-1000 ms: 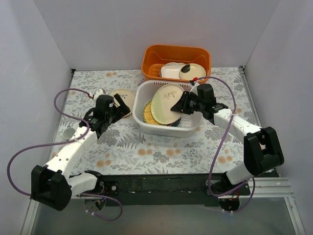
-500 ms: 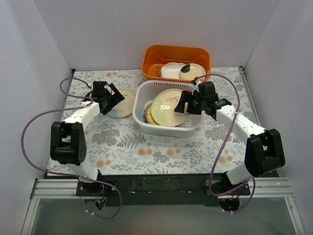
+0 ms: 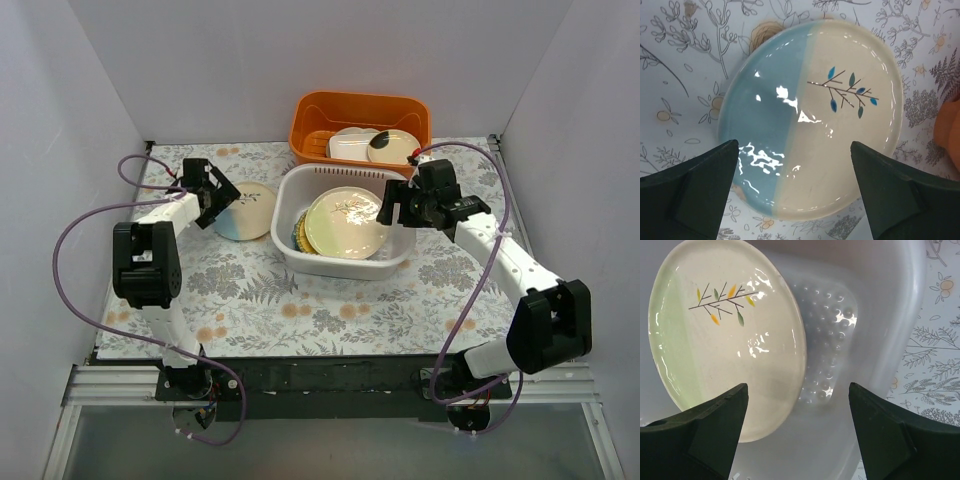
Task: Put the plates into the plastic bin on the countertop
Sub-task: Move the plate to the corner of the board.
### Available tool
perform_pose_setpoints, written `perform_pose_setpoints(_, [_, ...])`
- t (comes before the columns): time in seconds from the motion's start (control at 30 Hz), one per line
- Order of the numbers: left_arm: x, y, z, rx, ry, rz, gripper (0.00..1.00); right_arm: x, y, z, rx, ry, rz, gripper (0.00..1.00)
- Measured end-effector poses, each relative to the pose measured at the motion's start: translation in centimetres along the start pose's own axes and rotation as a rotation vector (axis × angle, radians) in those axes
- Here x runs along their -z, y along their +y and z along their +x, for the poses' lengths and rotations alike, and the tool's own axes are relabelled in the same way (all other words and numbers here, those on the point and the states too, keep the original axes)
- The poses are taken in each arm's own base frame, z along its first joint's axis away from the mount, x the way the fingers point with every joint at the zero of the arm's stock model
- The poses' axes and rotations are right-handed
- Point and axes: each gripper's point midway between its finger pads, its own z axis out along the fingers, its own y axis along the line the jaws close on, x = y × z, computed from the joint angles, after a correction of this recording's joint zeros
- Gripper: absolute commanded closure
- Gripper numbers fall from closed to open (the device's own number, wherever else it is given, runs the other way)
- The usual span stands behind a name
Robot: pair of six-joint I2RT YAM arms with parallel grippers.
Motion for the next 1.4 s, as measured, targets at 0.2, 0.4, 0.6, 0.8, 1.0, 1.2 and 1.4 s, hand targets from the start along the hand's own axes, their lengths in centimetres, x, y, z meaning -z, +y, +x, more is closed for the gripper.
perform_pose_setpoints(0.2, [-1.6,1.1,0.9,-0.019,0.024,-0.041,0.18,1.6,0.2,-0.8,0.014,-0.039,-0.001,0.11])
perform_pose_setpoints(0.4, [-1.0,1.5,1.3,-0.017,-0.009,-0.020,0.21,3.9,0.9,-2.1,0.024,-0.110,-0.023,0.11])
perform_pose_setpoints(0.6, [-0.6,1.8,2.0,-0.022,-0.013,-0.003,0.24,5.6,1.5,-2.9,0.030,-0.157,-0.044,0.11])
perform_pose_setpoints(0.8, [1.2,3.2,3.9,-0.011,-0.012,0.013,0.39,6.3,2.3,-2.9,0.036,-0.162,-0.086,0.11])
perform_pose_setpoints(1.0, [3.0,5.3,5.6,-0.005,0.008,-0.033,0.47,7.7,3.8,-3.0,0.055,-0.184,-0.142,0.11])
perform_pose_setpoints(1.2, [4.1,5.9,7.1,-0.005,0.028,-0.035,0.46,8.3,6.5,-2.1,0.103,-0.172,-0.212,0.11])
perform_pose_setpoints(1.4, [6.4,4.9,11.3,-0.065,0.081,-0.012,0.43,8.3,11.5,-0.3,0.194,-0.129,-0.311,0.11])
